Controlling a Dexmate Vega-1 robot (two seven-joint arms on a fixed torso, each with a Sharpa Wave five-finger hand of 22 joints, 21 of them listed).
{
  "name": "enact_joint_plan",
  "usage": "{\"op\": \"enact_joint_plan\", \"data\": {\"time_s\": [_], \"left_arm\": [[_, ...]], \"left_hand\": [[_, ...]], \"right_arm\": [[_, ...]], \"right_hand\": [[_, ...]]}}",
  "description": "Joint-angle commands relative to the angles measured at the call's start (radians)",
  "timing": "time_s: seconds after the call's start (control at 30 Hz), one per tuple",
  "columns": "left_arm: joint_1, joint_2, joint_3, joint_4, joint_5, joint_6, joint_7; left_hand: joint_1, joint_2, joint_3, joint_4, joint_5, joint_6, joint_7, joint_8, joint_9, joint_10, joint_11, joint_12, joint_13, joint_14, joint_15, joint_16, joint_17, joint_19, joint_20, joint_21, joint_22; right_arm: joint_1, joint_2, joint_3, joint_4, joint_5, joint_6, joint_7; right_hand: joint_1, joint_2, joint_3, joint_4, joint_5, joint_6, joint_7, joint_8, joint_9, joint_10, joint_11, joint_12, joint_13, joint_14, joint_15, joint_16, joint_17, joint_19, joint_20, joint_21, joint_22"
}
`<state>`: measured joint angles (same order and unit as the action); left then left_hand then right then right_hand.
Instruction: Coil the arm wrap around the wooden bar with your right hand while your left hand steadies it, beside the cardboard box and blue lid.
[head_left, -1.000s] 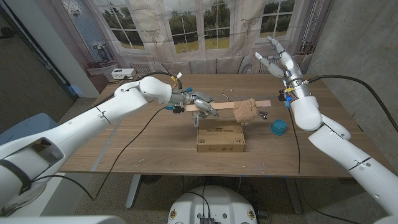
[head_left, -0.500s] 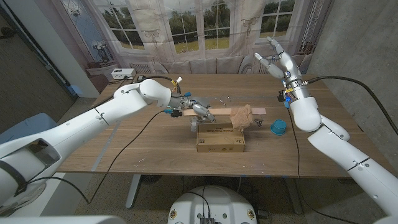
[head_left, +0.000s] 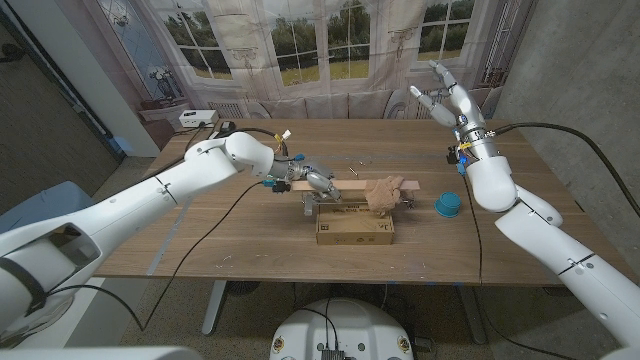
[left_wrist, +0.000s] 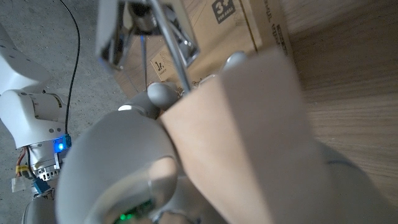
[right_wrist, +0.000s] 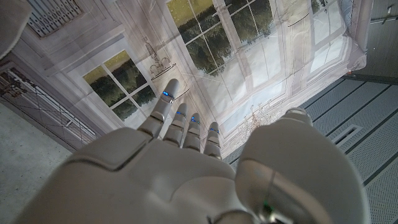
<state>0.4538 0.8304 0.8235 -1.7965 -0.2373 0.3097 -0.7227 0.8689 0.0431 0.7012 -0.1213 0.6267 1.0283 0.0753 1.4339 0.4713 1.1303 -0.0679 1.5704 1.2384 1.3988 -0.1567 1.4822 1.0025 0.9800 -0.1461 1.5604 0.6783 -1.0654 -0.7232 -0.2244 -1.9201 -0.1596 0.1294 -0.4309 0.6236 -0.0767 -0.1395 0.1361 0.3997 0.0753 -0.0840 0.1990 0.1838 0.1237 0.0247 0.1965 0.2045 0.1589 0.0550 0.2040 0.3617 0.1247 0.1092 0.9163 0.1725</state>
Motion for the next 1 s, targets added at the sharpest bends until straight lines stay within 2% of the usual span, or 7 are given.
{"op": "enact_joint_plan", "data": {"time_s": [0.03, 0.37, 0.47, 0.73, 0.8, 0.93, 1.0], "left_arm": [[-0.003, -0.005, 0.017, 0.022, 0.015, 0.008, -0.01], [-0.012, -0.013, 0.034, 0.032, 0.024, 0.027, -0.029], [-0.022, -0.01, 0.044, 0.023, 0.037, 0.051, -0.037], [-0.052, -0.007, 0.076, 0.012, 0.073, 0.105, -0.07], [-0.062, -0.009, 0.082, 0.02, 0.075, 0.112, -0.084], [-0.076, -0.007, 0.091, 0.021, 0.087, 0.125, -0.098], [-0.09, -0.004, 0.102, 0.015, 0.103, 0.142, -0.11]], "left_hand": [[-0.002, 0.008, -0.007, 0.003, -0.007, -0.041, 0.027, 0.002, 0.008, -0.002, -0.011, 0.006, 0.005, 0.001, -0.009, 0.001, 0.009, -0.004, -0.034, 0.01, 0.011], [-0.013, 0.004, -0.021, 0.008, -0.025, -0.063, 0.01, 0.002, 0.019, -0.016, -0.019, 0.005, 0.006, -0.004, -0.015, -0.006, 0.01, -0.006, -0.035, -0.005, -0.017], [-0.026, 0.004, -0.037, 0.014, -0.047, -0.094, 0.001, 0.005, 0.041, -0.038, -0.024, 0.003, 0.006, -0.02, -0.018, -0.015, 0.013, -0.016, -0.033, -0.016, -0.044], [-0.047, 0.021, -0.095, 0.017, -0.175, -0.217, -0.014, -0.019, 0.065, -0.127, -0.023, -0.001, 0.004, -0.053, -0.033, -0.08, -0.02, -0.059, -0.025, -0.038, -0.147], [-0.046, 0.024, -0.107, 0.012, -0.21, -0.266, -0.022, -0.024, 0.076, -0.153, -0.032, -0.003, 0.003, -0.066, -0.033, -0.106, -0.038, -0.071, -0.026, -0.038, -0.167], [-0.052, 0.016, -0.131, 0.004, -0.275, -0.319, -0.027, -0.047, 0.059, -0.226, -0.035, -0.013, 0.0, -0.091, -0.033, -0.168, -0.094, -0.099, -0.026, -0.041, -0.205], [-0.048, 0.001, -0.147, -0.009, -0.312, -0.342, -0.029, -0.061, 0.043, -0.249, -0.034, -0.017, -0.006, -0.107, -0.033, -0.212, -0.15, -0.12, -0.022, -0.044, -0.226]], "right_arm": [[0.011, 0.006, -0.009, 0.014, -0.002, 0.008, 0.003], [0.006, 0.003, -0.006, 0.014, 0.0, 0.014, 0.006], [0.004, 0.001, -0.005, 0.015, 0.001, 0.018, 0.006], [-0.006, -0.002, 0.002, 0.014, 0.002, 0.032, 0.002], [-0.01, -0.004, 0.005, 0.013, 0.002, 0.035, 0.0], [-0.016, -0.007, 0.012, 0.009, 0.004, 0.042, -0.002], [-0.018, -0.007, 0.014, 0.008, 0.005, 0.045, -0.003]], "right_hand": [[0.003, 0.005, -0.009, 0.0, 0.007, 0.013, 0.003, 0.002, 0.004, 0.009, 0.001, 0.005, 0.001, 0.005, -0.001, 0.007, -0.002, 0.013, -0.001, -0.008, 0.0], [0.005, 0.009, -0.012, -0.001, 0.008, 0.016, 0.005, 0.002, 0.004, 0.012, 0.005, 0.006, 0.0, 0.007, -0.001, 0.009, -0.006, 0.017, -0.003, -0.014, 0.0], [0.005, 0.01, -0.013, -0.002, 0.008, 0.017, 0.005, 0.002, 0.004, 0.012, 0.004, 0.006, 0.0, 0.008, 0.0, 0.01, -0.008, 0.018, -0.004, -0.015, 0.0], [0.006, 0.012, -0.015, -0.002, 0.009, 0.018, 0.006, 0.001, 0.004, 0.013, 0.004, 0.006, -0.001, 0.009, -0.002, 0.011, -0.011, 0.021, -0.006, -0.019, 0.0], [0.006, 0.012, -0.015, -0.002, 0.009, 0.018, 0.005, 0.001, 0.004, 0.013, 0.005, 0.006, -0.001, 0.009, -0.002, 0.011, -0.012, 0.022, -0.007, -0.019, 0.0], [0.006, 0.013, -0.017, -0.003, 0.009, 0.021, 0.006, 0.002, 0.004, 0.015, 0.005, 0.007, -0.001, 0.011, -0.003, 0.012, -0.013, 0.024, -0.007, -0.021, 0.001], [0.006, 0.014, -0.017, -0.003, 0.009, 0.021, 0.006, 0.001, 0.004, 0.016, 0.006, 0.007, -0.001, 0.012, -0.002, 0.013, -0.014, 0.025, -0.007, -0.022, 0.001]]}}
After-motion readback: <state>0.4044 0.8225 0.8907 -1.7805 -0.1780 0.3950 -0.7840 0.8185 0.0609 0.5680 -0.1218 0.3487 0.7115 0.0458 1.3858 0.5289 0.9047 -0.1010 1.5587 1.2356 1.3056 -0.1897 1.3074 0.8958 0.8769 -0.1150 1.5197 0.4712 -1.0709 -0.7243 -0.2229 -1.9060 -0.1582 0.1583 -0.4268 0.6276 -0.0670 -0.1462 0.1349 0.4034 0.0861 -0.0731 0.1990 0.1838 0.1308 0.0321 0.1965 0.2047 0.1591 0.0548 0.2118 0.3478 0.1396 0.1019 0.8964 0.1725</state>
